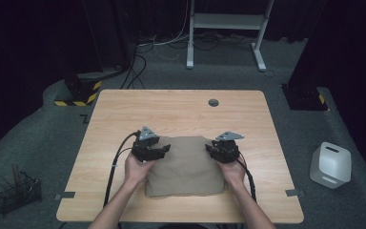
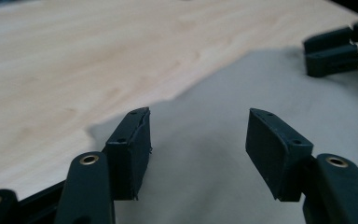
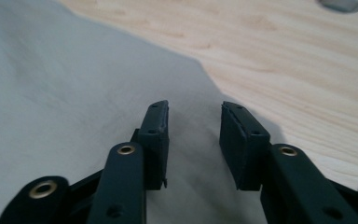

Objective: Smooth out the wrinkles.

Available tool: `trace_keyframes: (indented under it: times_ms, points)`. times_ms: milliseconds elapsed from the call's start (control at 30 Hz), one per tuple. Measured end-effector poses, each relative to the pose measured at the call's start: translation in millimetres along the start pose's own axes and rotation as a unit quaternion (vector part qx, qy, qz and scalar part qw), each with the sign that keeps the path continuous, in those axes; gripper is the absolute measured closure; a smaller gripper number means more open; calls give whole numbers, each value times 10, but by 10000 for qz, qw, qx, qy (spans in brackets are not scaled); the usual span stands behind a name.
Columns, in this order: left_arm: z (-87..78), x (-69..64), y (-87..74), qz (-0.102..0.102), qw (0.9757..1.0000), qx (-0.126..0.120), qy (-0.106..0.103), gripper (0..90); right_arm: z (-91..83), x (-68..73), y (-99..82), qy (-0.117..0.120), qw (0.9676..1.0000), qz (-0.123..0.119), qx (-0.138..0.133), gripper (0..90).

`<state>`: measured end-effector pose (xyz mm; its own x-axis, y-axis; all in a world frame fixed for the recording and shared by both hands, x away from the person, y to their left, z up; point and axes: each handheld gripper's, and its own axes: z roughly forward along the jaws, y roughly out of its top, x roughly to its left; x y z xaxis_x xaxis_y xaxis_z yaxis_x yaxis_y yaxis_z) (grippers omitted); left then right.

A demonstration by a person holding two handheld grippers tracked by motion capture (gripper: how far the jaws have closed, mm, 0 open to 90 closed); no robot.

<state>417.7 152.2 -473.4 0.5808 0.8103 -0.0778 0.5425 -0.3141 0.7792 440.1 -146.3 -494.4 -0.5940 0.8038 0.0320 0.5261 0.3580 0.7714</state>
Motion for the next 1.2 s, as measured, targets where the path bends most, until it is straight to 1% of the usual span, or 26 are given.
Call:
trace_keyframes:
  times_ms: [33,67,100,133,167,200,233,267,333,400,467,533,567,633,700,733,800,867,900,933,967,1000,1033,1100,1167,1200]
  points:
    - [67,19,-44,-37,9999,106,20,397,40,-2,-10,3,10000,18,71,600]
    - [131,50,-94,-136,9998,147,-2,399,80,-26,-23,-38,9999,3,99,595]
    - [180,96,-143,-173,9997,130,77,401,117,-53,-44,-207,9996,31,168,598]
    - [213,152,-181,-342,9994,17,47,388,156,-93,-72,-373,9989,109,255,603]
    - [233,213,-199,-516,9987,-28,-35,363,186,-150,-103,-342,9987,252,288,618]
    - [247,236,-208,-630,9980,-49,-94,354,196,-193,-132,-284,9987,358,218,637]
    - [254,241,-210,-594,9982,-72,-70,349,189,-207,-143,-318,9987,348,192,640]
    - [256,241,-209,-574,9983,-81,-67,346,184,-202,-148,-395,9986,288,190,640]
    - [242,256,-198,-598,9982,-47,-74,344,174,-184,-151,-539,9982,175,206,638]
    - [210,256,-190,-596,9982,-49,0,341,154,-192,-148,-595,9978,195,214,627]
    - [157,250,-179,-530,9985,-59,93,340,118,-200,-148,-644,9974,243,203,609]
    - [80,218,-160,-416,9989,-97,204,342,43,-188,-155,-662,9975,241,107,598]
    - [30,193,-147,-348,9991,-124,218,341,-10,-169,-162,-642,9976,258,26,595]
    - [-87,125,-128,-161,9993,-228,239,332,-115,-112,-176,-526,9983,236,-80,588]
    - [-200,45,-128,-10,9992,-344,223,323,-216,-45,-195,-442,9987,123,-202,580]
    - [-250,7,-139,66,9989,-398,220,320,-261,-12,-208,-368,9989,127,-272,574]
    - [-312,-68,-188,80,9989,-450,119,320,-336,57,-240,-189,9991,123,-356,564]
    - [-314,-133,-261,156,9993,-340,35,321,-382,140,-289,-27,9993,81,-371,556]
    - [-297,-158,-306,214,9995,-244,44,323,-393,185,-321,17,9993,34,-369,554]
    - [-265,-169,-350,266,9995,-150,102,329,-393,226,-354,45,9994,-12,-338,550]
    - [-227,-170,-392,239,9996,-44,138,332,-385,258,-388,61,9995,-52,-303,546]
    - [-191,-164,-433,178,9998,18,124,333,-374,282,-424,78,9996,-41,-274,543]
    - [-163,-155,-471,106,9999,28,88,335,-359,293,-459,92,9996,-36,-247,539]
    - [-126,-147,-529,78,9999,15,97,341,-323,305,-519,98,9998,-17,-168,533]
    - [-113,-142,-555,106,9999,30,117,344,-299,312,-563,54,9999,-44,-123,530]
    - [-107,-136,-561,104,9999,44,112,346,-291,315,-575,23,9999,-99,-97,528]
